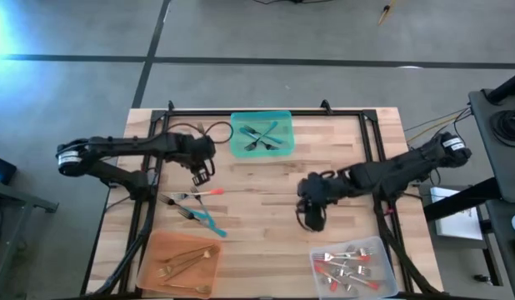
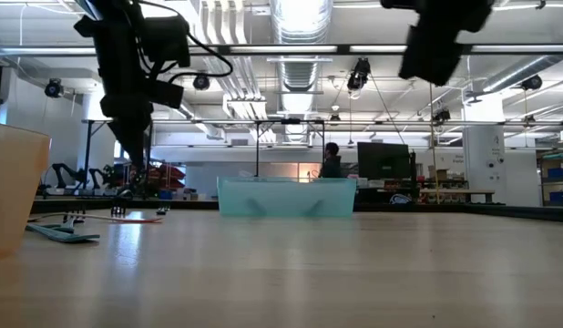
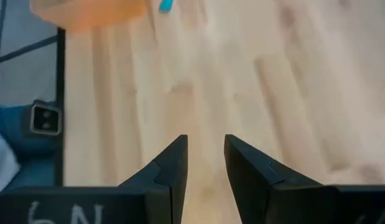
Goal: Sort silverware by color (type)
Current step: Put the blue fork into the blue bin
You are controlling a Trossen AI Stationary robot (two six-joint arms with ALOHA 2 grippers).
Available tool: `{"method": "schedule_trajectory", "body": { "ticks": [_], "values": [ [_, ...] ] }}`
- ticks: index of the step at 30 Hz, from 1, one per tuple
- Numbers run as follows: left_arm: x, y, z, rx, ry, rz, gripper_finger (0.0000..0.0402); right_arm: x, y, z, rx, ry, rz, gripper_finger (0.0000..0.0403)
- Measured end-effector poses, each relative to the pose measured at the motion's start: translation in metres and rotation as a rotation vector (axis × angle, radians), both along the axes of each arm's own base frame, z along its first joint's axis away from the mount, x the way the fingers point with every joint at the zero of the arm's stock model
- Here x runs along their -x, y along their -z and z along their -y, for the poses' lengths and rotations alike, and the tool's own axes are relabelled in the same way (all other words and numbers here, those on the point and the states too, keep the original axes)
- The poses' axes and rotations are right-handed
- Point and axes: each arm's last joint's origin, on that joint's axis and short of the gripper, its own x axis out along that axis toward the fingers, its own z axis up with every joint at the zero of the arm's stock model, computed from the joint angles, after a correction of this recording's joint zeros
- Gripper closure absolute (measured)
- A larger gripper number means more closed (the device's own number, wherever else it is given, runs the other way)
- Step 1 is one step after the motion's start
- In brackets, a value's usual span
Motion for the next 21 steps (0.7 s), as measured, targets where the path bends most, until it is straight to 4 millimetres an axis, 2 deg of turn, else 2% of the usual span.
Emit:
{"method": "schedule_trajectory", "body": {
  "ticks": [8, 13, 16, 21],
  "values": [
    [0.005, 0.0, -0.02, -0.004, -0.05, 0.005, 0.0342, -0.013, -0.023, 0.028, 0.167, -0.06, 0.107, 0.0307],
    [0.013, 0.001, -0.037, -0.167, -0.392, -0.01, 0.0301, -0.017, -0.033, 0.042, 0.224, 0.131, 0.134, 0.0307],
    [0.017, 0.004, -0.046, -0.121, -0.52, 0.012, 0.0289, -0.019, -0.037, 0.05, 0.222, 0.205, 0.14, 0.0307],
    [0.024, 0.013, -0.066, -0.058, -0.732, 0.023, 0.0286, -0.019, -0.035, 0.057, 0.254, 0.198, 0.134, 0.0307]
  ]
}}
